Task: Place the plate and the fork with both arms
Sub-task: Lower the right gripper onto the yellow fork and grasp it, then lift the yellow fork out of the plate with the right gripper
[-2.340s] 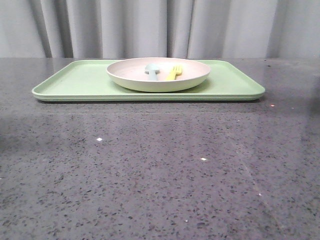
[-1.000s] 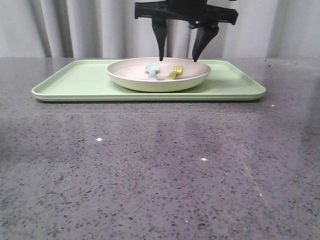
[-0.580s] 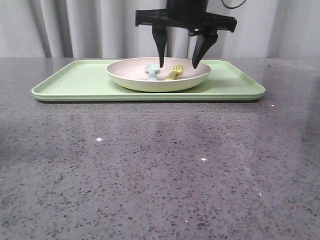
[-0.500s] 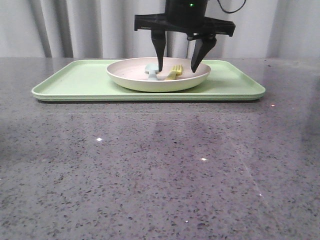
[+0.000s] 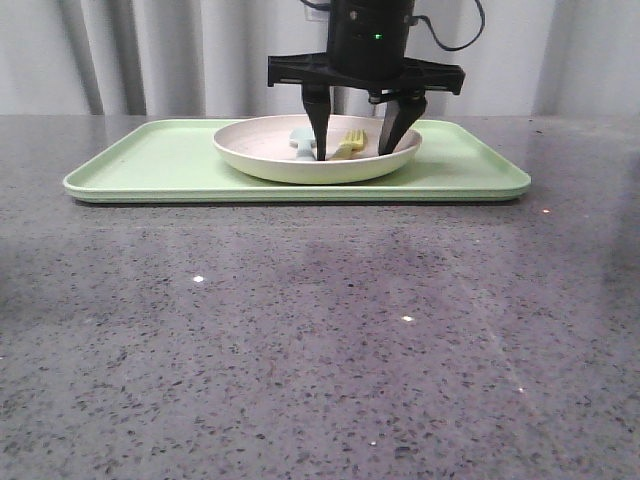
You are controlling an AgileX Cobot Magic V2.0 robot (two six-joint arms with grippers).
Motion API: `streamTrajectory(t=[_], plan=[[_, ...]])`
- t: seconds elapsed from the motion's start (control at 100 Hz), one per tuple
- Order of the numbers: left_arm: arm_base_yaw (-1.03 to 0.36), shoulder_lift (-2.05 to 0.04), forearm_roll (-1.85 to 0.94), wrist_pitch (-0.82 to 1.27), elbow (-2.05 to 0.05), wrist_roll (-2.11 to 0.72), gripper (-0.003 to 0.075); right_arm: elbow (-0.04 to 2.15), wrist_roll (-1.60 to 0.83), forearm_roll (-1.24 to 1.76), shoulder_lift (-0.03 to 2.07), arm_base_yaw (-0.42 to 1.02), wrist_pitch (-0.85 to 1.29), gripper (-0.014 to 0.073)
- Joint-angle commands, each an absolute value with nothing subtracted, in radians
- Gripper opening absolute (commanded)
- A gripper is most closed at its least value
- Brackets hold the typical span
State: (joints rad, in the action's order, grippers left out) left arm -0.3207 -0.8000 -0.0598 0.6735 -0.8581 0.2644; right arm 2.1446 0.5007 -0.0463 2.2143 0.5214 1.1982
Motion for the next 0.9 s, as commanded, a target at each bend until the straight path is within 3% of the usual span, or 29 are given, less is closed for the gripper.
streamTrajectory(t=[0.0, 0.15, 0.37, 0.59, 0.89], plan=[[-0.324, -0.794, -0.061, 0.608, -0.885, 0.275, 0.0294, 2.175, 0.5, -0.052, 2.151, 0.515, 1.171, 0.0351], [-0.324, -0.794, -0.063, 0.608, -0.885, 0.275, 0.0294, 2.175, 0.5, -0.052, 2.151, 0.515, 1.17, 0.0207], [-0.324, -0.794, -0.063, 0.608, -0.885, 0.275, 0.0294, 2.175, 0.5, -0.053, 2.151, 0.515, 1.165, 0.0143], [-0.324, -0.794, -0.063, 0.608, -0.885, 0.275, 0.0294, 2.175, 0.5, -0.054, 2.151, 0.515, 1.165, 0.0001], [-0.324, -0.794, -0.063, 0.608, -0.885, 0.275, 0.0294, 2.175, 0.5, -0.071, 2.14, 0.515, 1.151, -0.0018]])
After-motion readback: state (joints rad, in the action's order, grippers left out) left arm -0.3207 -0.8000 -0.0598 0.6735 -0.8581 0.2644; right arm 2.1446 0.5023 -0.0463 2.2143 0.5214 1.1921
